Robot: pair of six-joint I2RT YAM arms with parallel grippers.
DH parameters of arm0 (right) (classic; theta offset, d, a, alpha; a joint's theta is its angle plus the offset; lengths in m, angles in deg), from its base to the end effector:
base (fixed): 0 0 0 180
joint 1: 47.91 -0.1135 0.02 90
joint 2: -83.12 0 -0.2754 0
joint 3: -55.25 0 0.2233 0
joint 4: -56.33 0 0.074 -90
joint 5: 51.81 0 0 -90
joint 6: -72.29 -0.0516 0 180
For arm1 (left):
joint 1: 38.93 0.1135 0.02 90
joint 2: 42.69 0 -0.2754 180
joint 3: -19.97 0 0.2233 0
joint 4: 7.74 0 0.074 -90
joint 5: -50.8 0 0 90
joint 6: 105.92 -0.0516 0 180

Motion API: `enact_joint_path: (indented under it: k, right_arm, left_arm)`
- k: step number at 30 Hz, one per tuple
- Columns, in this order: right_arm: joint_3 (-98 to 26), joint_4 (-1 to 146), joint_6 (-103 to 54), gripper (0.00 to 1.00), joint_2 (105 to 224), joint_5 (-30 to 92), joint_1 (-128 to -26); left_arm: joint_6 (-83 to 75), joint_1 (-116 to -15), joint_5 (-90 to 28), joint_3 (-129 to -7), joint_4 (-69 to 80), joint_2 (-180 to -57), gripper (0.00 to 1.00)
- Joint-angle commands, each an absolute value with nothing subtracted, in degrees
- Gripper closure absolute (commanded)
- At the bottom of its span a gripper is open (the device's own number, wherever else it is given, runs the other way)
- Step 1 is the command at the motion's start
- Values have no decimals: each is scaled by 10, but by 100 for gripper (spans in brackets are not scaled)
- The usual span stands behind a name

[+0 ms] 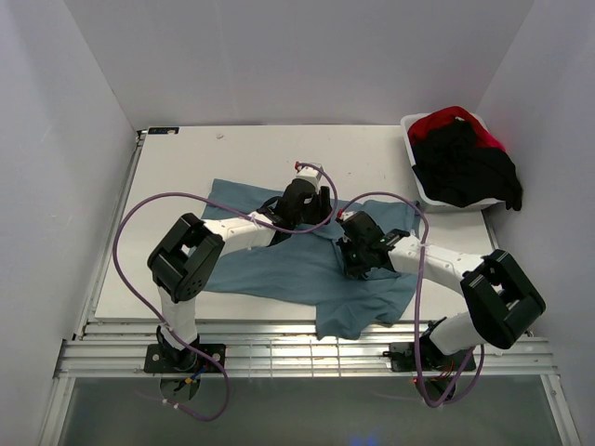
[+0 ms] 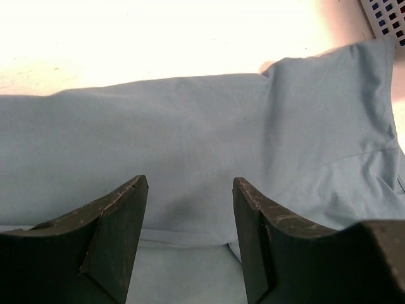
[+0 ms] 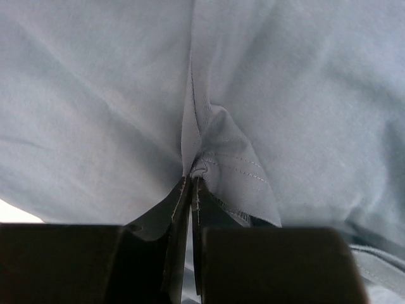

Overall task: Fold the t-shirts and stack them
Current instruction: Fold the flattened tshirt in 1/3 of the way

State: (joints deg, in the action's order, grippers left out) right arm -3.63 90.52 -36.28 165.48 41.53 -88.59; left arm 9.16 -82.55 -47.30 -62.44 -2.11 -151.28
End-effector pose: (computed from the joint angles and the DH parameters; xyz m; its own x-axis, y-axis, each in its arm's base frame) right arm 0.1956 0.1641 0.1914 -0.8071 -0.2745 -0.5226 -0.3904 0.9123 0.1236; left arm 0.3051 -0.2807 0.2101 -0.5984 -0.0095 -0.8012 0.3783 0.8781 -0.2929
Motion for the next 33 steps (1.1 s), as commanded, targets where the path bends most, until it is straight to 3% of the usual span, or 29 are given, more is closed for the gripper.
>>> enact_joint_path:
  k: [1,15,24,26,30,33]
  right_arm:
    - [-51,934,-359,92,1647,392,-904]
    - [-67,949,-373,86,1587,379,-938]
    - [-60,925,-341,70,1559,261,-940]
    - [-63,925,-353,63,1555,322,-940]
    - [-94,933,-383,61,1547,499,-936]
    - [-117,931,-390,77,1565,550,-897]
  left_arm:
    - [90,-828,-472,-623,-30,-1475,33]
    - [90,-828,-476,-617,-29,-1472,33]
    - [87,-828,-483,-619,-26,-1472,33]
    - [83,-828,-490,-617,-24,-1470,33]
    - [68,-827,-556,-618,0,-1462,33]
    - [65,-799,-597,-618,21,-1453,33]
